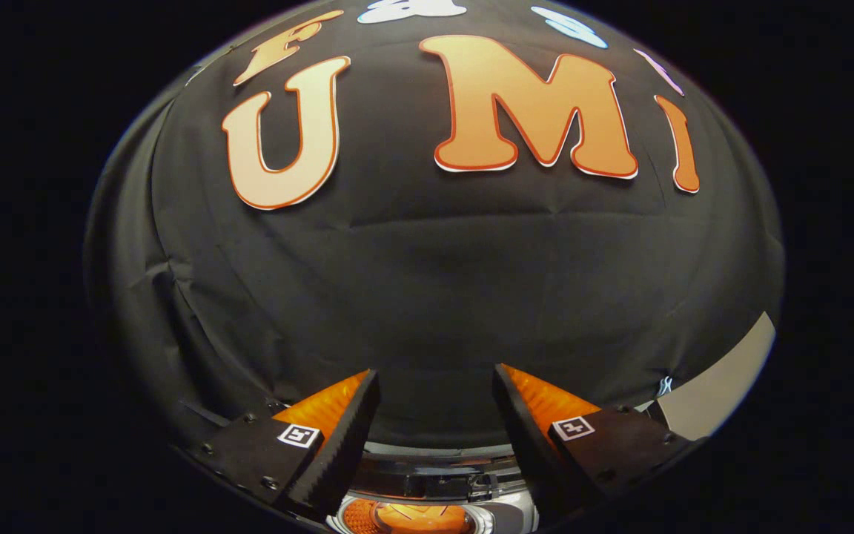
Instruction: Put the clothes into the washing machine and then close the washing machine lid.
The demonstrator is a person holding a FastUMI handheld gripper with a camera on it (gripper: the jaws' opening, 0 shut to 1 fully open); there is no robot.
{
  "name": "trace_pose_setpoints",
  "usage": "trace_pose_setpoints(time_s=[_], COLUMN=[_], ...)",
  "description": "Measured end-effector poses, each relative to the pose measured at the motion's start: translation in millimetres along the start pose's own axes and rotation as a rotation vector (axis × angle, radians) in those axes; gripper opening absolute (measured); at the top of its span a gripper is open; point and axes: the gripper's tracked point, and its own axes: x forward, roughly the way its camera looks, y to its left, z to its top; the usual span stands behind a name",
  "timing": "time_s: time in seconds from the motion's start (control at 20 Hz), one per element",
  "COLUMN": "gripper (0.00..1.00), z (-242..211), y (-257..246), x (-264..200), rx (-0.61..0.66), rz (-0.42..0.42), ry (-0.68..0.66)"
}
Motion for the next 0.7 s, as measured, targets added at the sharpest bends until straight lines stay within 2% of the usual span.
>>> trace_pose_setpoints(time_s=[0.15, 0.25, 0.3, 0.55, 0.7], gripper=[0.98, 0.98, 0.98, 0.97, 0.99], z=[-10.9, -16.3, -14.2, -16.9, -21.7], y=[-0.4, -8.5, -7.3, -9.0, -9.9], x=[10.3, 14.9, 16.1, 8.2, -12.0], rx=[-0.008, -0.038, -0.021, -0.028, -0.025], rz=[-0.006, -0.039, -0.048, -0.042, -0.039], ry=[0.009, 0.011, -0.021, -0.036, -0.081])
